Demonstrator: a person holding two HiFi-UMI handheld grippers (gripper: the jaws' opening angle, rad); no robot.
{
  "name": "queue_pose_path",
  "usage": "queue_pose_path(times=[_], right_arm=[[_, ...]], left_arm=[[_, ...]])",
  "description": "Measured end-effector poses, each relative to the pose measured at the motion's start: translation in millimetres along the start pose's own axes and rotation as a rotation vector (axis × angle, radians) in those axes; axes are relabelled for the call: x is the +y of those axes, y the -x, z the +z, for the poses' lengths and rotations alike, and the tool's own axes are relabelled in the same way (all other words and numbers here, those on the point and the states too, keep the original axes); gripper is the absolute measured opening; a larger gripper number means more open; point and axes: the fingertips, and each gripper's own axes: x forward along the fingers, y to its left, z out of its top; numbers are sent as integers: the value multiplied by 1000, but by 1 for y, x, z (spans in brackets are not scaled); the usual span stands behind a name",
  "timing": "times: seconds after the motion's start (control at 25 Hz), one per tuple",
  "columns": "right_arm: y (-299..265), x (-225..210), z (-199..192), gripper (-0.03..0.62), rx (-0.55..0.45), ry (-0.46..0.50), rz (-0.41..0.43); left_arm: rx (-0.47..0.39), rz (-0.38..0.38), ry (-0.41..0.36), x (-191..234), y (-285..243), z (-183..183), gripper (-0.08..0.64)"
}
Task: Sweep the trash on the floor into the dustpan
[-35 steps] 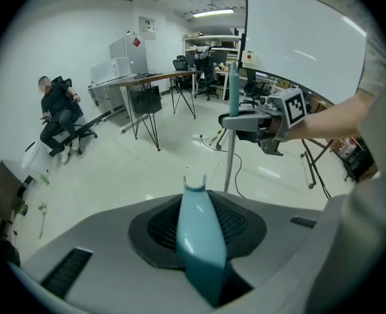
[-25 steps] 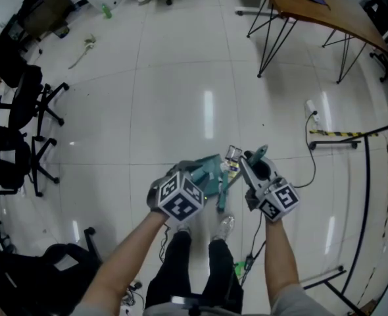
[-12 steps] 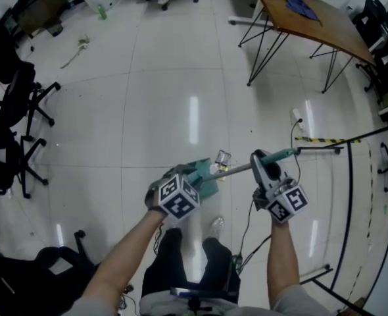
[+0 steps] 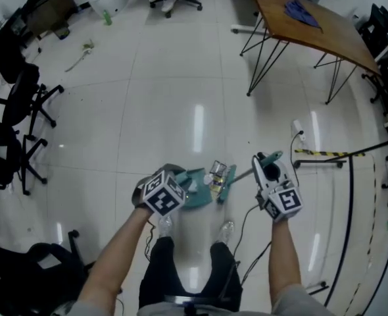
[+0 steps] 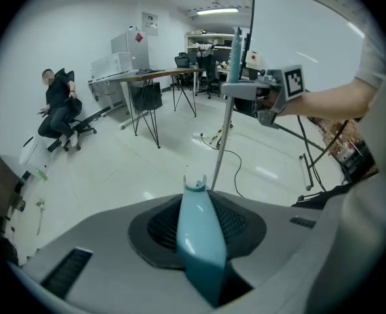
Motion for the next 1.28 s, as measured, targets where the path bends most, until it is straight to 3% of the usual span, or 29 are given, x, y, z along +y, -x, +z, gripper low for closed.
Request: queue_pose_path(times=[0.24,0.4,0.6,0.84,1.08,1.28], right_arm=[[-17,-5,-50,69,22,-147,24],[-26,12,-54,72,-18,-282,42],[-44,45,-40,77,-36,-338,108],[-43,53,-14,64,-26,-245,119],[-25,10,24,64,-52,-143,80],[-27,-32,24,64,-20,-43,87]], left_arm=[[-1,-1,17,11,-3,5,105],[0,-5,20,8,-2,3,106],[-7,-16,20,10,4,-7,106],[-7,-22,-19,15,11,-11,106],[4,-15,-7,21,12,2,106],[27,2,11,18,-3,19,106]])
